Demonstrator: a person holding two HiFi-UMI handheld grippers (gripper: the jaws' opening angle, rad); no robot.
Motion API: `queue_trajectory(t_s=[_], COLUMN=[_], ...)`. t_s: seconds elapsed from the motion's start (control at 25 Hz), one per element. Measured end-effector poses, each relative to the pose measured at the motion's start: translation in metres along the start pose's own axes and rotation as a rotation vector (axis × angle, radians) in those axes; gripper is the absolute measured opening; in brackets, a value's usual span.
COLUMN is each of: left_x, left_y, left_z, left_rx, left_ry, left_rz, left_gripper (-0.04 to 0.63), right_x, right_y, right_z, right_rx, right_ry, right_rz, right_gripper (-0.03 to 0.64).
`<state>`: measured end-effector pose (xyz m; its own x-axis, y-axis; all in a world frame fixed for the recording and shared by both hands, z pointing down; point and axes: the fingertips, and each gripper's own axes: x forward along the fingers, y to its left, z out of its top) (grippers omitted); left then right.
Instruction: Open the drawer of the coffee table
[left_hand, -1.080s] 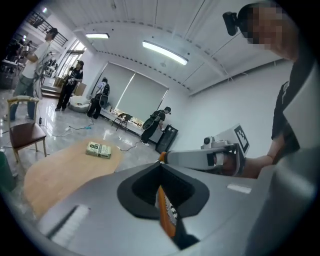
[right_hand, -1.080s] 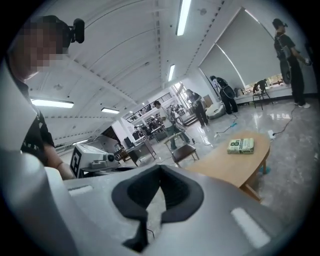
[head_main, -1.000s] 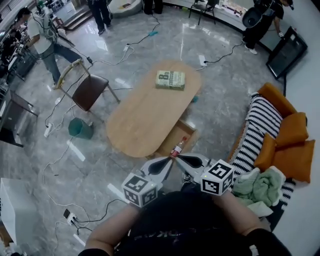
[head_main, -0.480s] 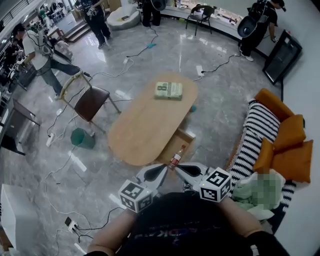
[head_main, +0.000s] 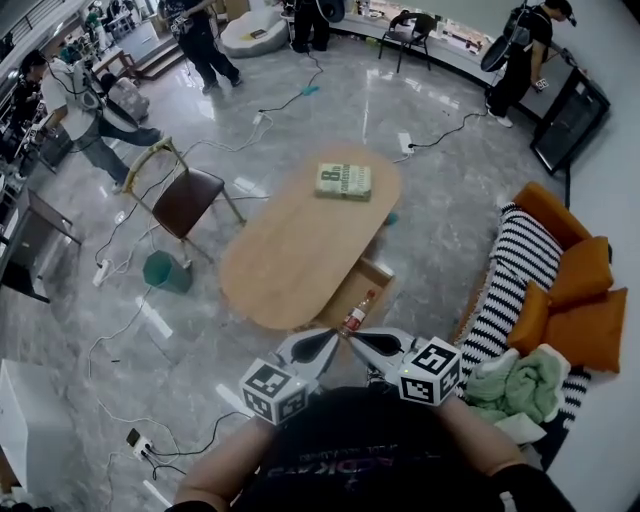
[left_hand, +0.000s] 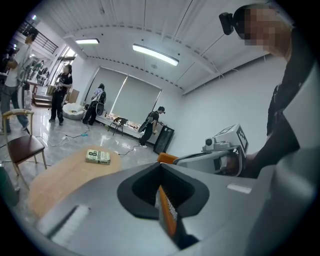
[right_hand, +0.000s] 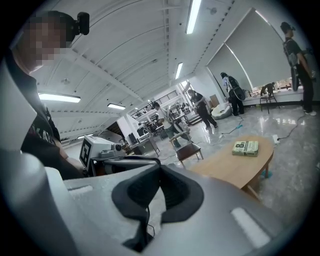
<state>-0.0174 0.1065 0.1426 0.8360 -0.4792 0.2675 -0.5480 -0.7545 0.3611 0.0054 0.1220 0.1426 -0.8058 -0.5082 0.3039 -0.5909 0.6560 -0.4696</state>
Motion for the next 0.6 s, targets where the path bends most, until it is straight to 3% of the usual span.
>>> queue_trajectory(t_s=[0.6], left_x=[0.001], left_y=[0.0], left_z=[-0.0097], left_rx=[-0.016], left_ry=[0.022], left_rz=[-0.021], left_gripper=[0.002], right_x=[0.004], right_y=[-0.0015], right_z=[-0.0111], right_rx=[0.025], right_ry=[0.03], right_rz=[-0.005], right_gripper=[0.002])
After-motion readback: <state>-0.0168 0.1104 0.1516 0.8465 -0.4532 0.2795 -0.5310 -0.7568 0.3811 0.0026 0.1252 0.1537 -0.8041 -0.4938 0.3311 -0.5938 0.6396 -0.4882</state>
